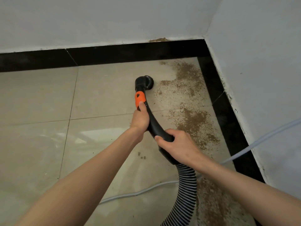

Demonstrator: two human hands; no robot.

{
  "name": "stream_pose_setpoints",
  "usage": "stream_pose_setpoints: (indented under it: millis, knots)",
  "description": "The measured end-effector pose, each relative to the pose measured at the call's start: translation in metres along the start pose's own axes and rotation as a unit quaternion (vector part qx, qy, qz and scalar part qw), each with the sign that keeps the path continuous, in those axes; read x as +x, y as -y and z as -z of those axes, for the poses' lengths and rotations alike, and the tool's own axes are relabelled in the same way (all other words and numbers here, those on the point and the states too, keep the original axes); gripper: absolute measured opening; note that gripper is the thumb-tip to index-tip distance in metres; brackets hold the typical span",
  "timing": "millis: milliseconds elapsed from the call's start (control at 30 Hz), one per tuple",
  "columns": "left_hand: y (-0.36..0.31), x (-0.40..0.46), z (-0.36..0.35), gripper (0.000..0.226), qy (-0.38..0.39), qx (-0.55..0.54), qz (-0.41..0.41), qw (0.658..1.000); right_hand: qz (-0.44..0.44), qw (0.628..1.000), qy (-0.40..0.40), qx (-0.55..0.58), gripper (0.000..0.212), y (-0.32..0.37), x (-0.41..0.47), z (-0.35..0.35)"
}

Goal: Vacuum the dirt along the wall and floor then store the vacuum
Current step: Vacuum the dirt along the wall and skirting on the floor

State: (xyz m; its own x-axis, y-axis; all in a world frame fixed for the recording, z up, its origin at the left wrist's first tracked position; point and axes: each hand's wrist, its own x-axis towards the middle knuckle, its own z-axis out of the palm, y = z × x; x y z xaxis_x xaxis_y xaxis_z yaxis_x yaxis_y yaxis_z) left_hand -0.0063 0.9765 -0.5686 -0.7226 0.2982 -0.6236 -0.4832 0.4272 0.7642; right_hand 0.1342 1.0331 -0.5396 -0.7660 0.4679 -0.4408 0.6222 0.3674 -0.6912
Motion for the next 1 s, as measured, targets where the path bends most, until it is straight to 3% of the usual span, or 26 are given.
stream_pose_setpoints:
  millis: [300, 467, 633, 867, 1000]
  knots:
    - [-0.015, -0.004, -0.060, 0.060, 0.076, 0.041, -0.008, 0.996, -0.049, 0.997, -0.061, -0.014, 0.032, -0.029, -0.004, 0.029]
    - [-0.021, -0.003, -0.059, 0.060, 0.079, 0.051, -0.021, 0.995, -0.048, 0.996, -0.069, -0.008, 0.033, -0.026, 0.000, 0.029]
    - [-0.014, -0.006, -0.034, 0.058, 0.009, 0.071, -0.032, 0.997, -0.017, 0.999, -0.028, 0.032, 0.027, -0.017, 0.001, 0.018]
    - [0.026, -0.018, 0.036, 0.062, -0.101, 0.010, 0.008, 0.995, 0.034, 0.994, 0.087, 0.048, 0.032, 0.010, -0.012, -0.017]
    - [0.039, -0.028, 0.045, 0.060, -0.100, -0.017, 0.024, 0.995, 0.039, 0.993, 0.110, 0.029, 0.040, 0.010, -0.020, -0.022]
